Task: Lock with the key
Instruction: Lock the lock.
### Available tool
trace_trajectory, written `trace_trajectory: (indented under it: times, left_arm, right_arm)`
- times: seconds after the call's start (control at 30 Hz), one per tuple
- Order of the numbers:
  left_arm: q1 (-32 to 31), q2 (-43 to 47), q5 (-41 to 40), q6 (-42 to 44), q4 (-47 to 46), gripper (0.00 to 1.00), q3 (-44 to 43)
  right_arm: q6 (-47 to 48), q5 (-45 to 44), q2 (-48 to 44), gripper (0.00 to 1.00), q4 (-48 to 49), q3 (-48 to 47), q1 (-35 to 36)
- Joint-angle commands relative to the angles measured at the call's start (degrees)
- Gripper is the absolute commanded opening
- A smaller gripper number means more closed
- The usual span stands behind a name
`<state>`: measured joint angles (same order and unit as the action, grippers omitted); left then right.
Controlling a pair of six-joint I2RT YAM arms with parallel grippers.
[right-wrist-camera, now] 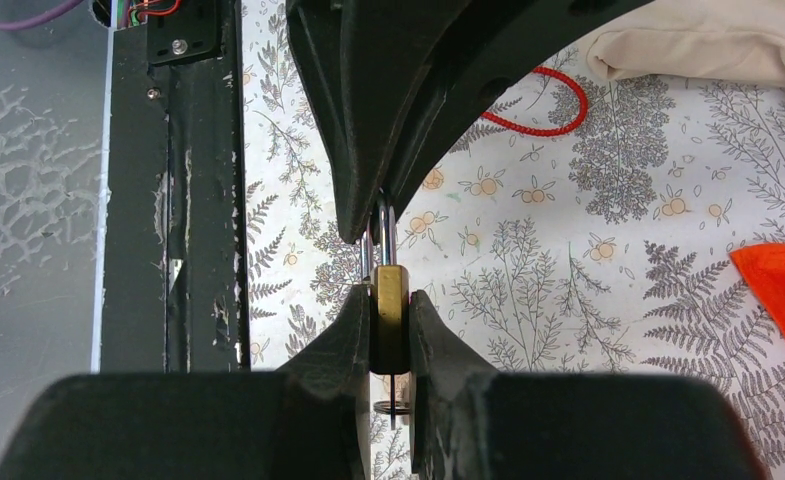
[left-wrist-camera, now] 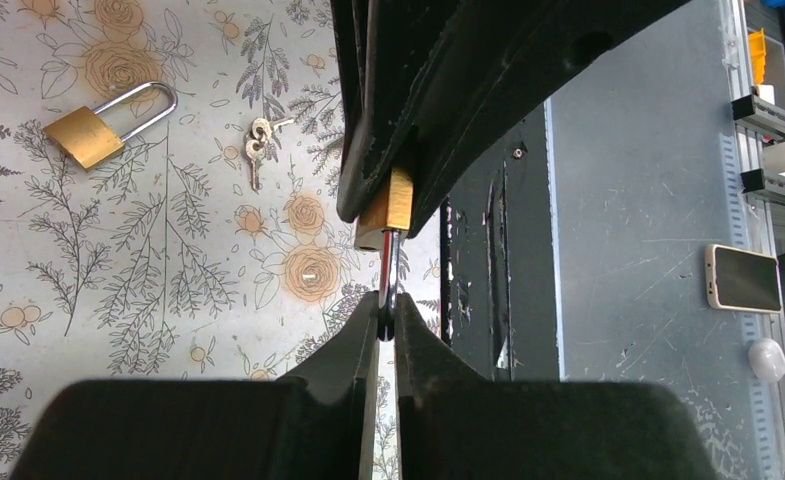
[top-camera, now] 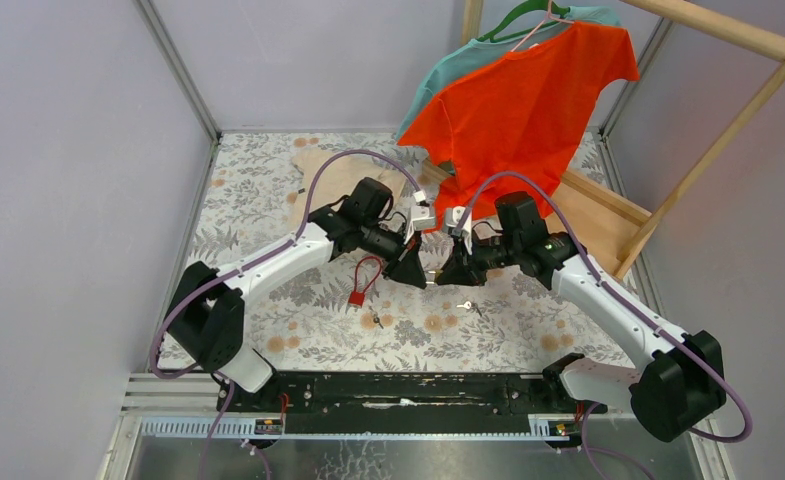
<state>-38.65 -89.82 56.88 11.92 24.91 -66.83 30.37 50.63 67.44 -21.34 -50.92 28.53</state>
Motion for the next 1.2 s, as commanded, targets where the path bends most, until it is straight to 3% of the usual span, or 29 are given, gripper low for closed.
trace_trajectory:
  times: [0.0, 0.3, 0.6, 1.17]
  left_arm:
    - [-3.0, 1.3, 1.6, 2.3, -4.2, 0.0, -2.1]
    - [-2.2, 2.8, 0.7, 8.0, 0.7, 0.0, -1.3]
    - [1.0, 4.0, 2.0, 9.2, 2.4, 0.26, -1.9]
    - [2.4, 3.0, 1.7, 8.0, 2.2, 0.49, -3.6]
  right_arm:
    - [1.4, 1.1, 0.0, 0.0, 8.4, -2.0, 0.5]
    - [1.9, 3.7, -0.9, 0.0, 7.3, -2.1, -3.6]
    - [3.4, 4.6, -0.6, 0.0, 5.8, -2.4, -4.3]
    - [3.6, 5.8, 0.2, 0.0, 5.0, -2.6, -4.3]
